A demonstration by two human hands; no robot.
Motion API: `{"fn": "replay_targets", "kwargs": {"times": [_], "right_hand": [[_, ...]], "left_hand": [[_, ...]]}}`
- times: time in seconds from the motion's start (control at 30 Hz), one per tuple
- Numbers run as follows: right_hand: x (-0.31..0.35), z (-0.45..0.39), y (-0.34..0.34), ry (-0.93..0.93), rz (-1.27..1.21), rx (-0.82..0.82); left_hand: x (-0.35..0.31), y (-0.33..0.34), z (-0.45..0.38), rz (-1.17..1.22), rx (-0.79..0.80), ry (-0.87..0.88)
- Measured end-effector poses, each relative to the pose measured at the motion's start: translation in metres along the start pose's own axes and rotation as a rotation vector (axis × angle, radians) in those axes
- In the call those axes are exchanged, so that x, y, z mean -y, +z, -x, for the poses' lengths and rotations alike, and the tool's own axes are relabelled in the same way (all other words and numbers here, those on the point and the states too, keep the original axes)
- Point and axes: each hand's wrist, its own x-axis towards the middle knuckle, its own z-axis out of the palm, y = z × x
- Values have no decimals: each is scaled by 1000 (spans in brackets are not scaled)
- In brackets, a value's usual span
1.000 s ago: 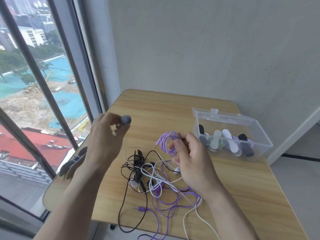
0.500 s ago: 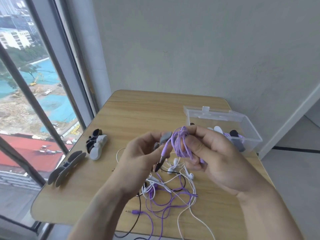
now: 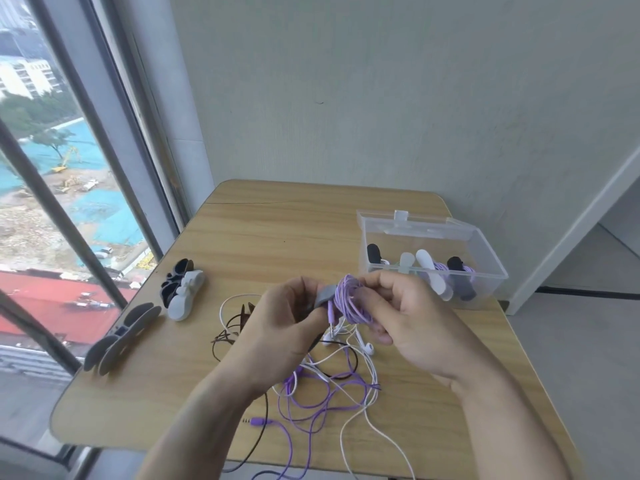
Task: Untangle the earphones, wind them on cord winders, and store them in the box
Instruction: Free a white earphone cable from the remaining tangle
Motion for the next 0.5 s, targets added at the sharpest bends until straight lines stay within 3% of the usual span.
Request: {"fn": "replay_targets", "kwargs": {"times": [0.23,0.5], "right_hand": [[-6,2,2,35,123,-48],[-6,11,-6,26,426,-101]], "left_hand": [[0,18,5,-1,-92,9],[-6,39,9,331,-49,-50]]}}
